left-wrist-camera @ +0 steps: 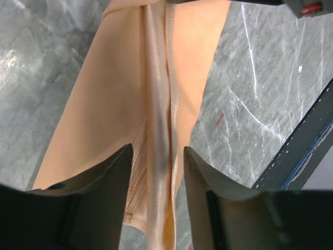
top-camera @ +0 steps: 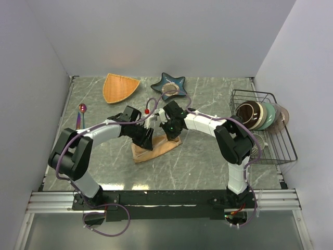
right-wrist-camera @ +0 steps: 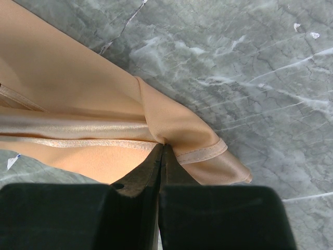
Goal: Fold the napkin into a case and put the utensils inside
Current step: Stuff the top corner of the smaller-rectangle-folded napkin into the folded napkin.
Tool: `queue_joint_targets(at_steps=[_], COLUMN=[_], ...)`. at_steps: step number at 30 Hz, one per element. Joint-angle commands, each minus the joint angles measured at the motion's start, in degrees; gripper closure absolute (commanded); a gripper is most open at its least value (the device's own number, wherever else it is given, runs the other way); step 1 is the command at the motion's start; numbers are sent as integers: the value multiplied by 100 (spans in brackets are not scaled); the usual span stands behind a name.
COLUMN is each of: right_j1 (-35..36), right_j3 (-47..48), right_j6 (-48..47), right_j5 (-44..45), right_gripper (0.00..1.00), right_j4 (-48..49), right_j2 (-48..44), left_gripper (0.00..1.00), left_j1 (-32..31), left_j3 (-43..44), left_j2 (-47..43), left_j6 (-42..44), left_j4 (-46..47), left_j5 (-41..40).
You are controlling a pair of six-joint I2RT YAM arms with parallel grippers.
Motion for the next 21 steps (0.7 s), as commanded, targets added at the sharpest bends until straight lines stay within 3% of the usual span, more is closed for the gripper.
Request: queue_joint_targets(at_steps=[1,4,11,16,21], right_j1=[-42,-42,-51,-51,-42], right_j3=[89,124,151,186,177], right_j6=[-4,-4,-65,-74,-101], right_j5=[58,23,5,-91,-91], right_gripper=[100,100,100,100,100], right_j4=[-209,-226,-288,-323,-332], right_j2=[242,199,119,-3,-267], left_gripper=[56,63,65,92,99], left_j1=[-125,-151,-186,-186,-186], left_j3=[36,115,265,379,703], left_j2=[-13,110,356,268,355], left_j6=[289,351,377,465,685], left_j4=[224,127,110,144,-39], left_j5=[104,139,87,34,-89])
